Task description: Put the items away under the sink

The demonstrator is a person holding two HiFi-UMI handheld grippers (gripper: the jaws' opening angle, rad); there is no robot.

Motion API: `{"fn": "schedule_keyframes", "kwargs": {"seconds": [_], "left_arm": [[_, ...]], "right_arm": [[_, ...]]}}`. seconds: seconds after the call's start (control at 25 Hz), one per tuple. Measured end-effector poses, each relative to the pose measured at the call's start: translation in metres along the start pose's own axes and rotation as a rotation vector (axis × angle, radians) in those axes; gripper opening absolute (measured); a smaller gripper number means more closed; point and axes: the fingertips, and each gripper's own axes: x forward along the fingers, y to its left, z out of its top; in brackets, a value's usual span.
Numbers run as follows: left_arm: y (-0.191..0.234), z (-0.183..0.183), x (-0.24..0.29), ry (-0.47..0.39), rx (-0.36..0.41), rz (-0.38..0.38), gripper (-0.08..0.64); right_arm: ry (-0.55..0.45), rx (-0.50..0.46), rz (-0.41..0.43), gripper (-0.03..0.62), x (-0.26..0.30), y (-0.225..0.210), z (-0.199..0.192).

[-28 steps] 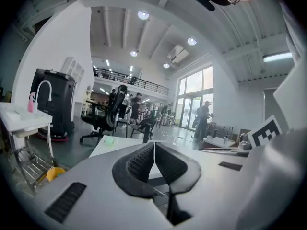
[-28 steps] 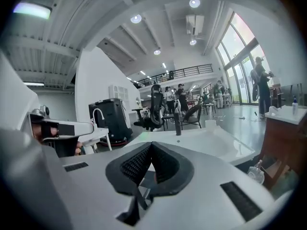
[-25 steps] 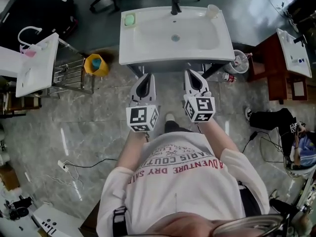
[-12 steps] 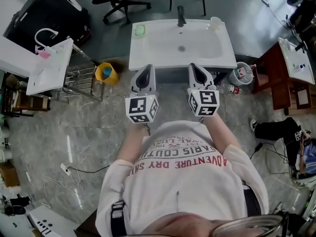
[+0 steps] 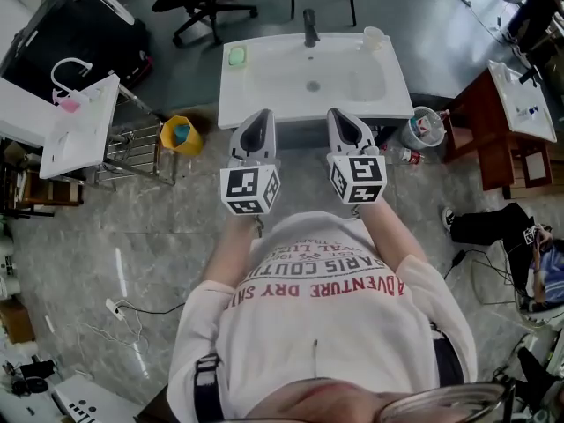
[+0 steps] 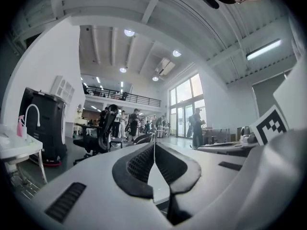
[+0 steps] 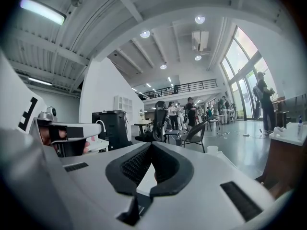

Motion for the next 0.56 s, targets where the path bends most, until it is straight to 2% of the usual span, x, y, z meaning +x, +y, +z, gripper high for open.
{"fn": "schedule_keyframes", "kwargs": {"seconds": [0.56], "left_arm": [[0.003,-0.01,0.026,0.012,-0.018,-0.016,0.028]], "right_arm": [[0.021,0.014,0.018,0.025,0.021,-0.009,-0.01]]}}
